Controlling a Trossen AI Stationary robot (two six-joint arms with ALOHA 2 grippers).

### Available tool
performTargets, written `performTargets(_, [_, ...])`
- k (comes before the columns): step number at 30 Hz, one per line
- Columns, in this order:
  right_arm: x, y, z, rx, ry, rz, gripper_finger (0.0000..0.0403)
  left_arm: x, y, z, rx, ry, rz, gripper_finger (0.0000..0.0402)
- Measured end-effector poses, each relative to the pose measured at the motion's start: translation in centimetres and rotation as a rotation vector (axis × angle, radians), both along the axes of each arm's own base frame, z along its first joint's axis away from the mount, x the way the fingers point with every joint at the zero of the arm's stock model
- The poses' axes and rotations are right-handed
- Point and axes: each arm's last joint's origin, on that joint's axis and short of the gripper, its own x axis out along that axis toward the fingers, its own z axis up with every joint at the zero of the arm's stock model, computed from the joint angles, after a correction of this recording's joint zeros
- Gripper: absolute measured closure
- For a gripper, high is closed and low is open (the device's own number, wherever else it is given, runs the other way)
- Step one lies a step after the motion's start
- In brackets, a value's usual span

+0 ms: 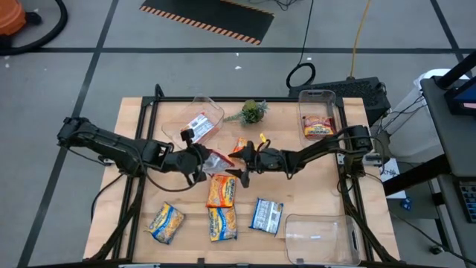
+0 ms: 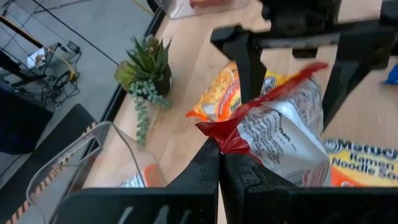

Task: Sort Maruchan noodles
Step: Put the red noodle pack into the top right transparent bin

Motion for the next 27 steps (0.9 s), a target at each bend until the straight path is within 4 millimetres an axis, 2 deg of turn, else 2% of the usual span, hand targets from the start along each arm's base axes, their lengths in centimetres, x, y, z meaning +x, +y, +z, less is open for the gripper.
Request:
performTargets(6, [0.2,0.2,-0.1,0.002,-0.052,0.081,0.009,1.0,0.0,-0.4,0.02,-0.013,-0.005,0.0401])
performTargets(17, [0.2,0.2,-0.2,-0.013,-0.042,0.081,0.009,2.3,1.3,-2.2,0.034,0.07,0.043,0.0401])
performTargets(27, [0.2,0.1,-0.4,-0.014,-0.012,0.074,0.0122,2.5,0.7,-1.6,0.003,0.01,0.001,0.0401])
